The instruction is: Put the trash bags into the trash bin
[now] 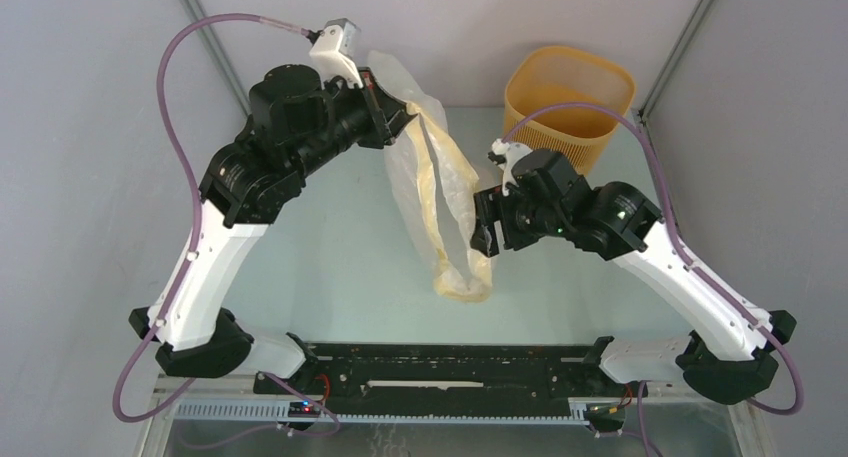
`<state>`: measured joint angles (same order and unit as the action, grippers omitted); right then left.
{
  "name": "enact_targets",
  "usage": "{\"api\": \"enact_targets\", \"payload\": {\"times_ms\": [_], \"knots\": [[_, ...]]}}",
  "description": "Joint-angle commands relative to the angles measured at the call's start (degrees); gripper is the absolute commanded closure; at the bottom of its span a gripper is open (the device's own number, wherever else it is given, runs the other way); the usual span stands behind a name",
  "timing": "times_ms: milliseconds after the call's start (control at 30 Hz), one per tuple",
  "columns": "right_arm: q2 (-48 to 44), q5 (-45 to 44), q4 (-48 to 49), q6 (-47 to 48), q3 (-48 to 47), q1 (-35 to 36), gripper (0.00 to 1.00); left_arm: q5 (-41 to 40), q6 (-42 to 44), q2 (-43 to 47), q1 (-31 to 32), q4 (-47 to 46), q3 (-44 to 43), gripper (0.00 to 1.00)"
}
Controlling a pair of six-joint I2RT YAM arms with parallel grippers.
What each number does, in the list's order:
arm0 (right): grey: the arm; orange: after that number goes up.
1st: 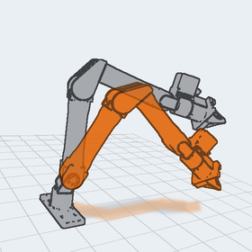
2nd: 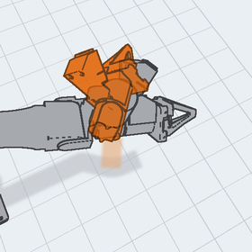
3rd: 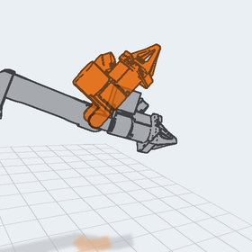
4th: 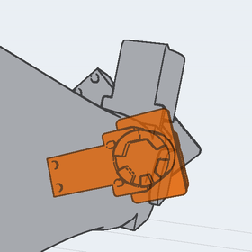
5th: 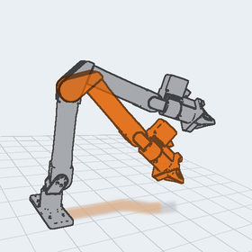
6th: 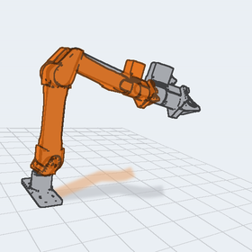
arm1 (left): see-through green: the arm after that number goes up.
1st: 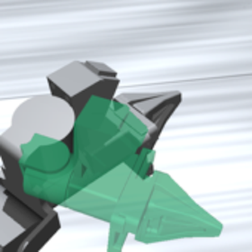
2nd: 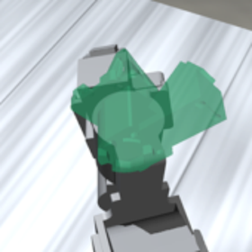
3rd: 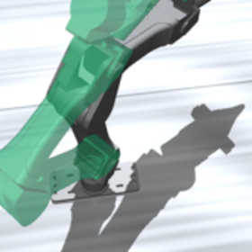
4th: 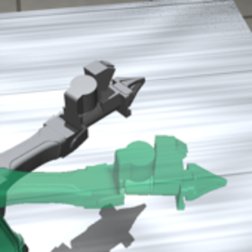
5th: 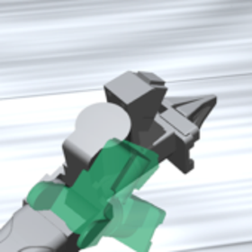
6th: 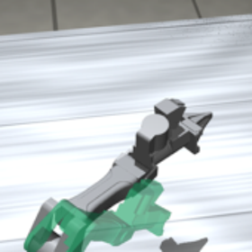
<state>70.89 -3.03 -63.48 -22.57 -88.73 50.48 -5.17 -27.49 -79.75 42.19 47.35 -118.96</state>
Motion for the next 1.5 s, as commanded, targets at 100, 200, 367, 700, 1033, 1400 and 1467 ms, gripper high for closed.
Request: {"api": "enact_targets", "payload": {"times_ms": [100,200,367,700,1033,1400,1467], "knots": [[-2.42,-3.15,10.63,-5.69,11.45,3.17,0.27,-2.84,-0.57,4.58,-0.27,-0.42,2.98,1.0],[-2.78,0.89,15.34,-4.11,14.28,3.82,0.28,-7.56,-1.26,5.25,-0.22,2.58,2.09,1.0],[-2.93,1.04,21.93,-2.83,18.47,4.06,0.33,-8.02,-1.46,3.35,-0.27,5.76,-1.53,1.0],[-7.01,5.01,29.52,-2.0,19.68,3.07,1.0,-14.28,3.34,-1.06,-0.31,9.43,-11.43,1.0],[3.44,16.67,18.97,1.84,-5.22,-15.87,1.0,-37.19,9.5,4.34,-0.49,18.02,-11.72,1.0],[0.41,17.2,14.67,2.42,-1.24,-17.87,1.0,-24.96,-1.96,18.65,-0.49,12.68,13.22,1.0],[-0.12,18.81,13.25,1.33,0.01,-18.58,1.0,-24.29,-4.32,19.03,-0.46,14.33,12.79,1.0]]}}
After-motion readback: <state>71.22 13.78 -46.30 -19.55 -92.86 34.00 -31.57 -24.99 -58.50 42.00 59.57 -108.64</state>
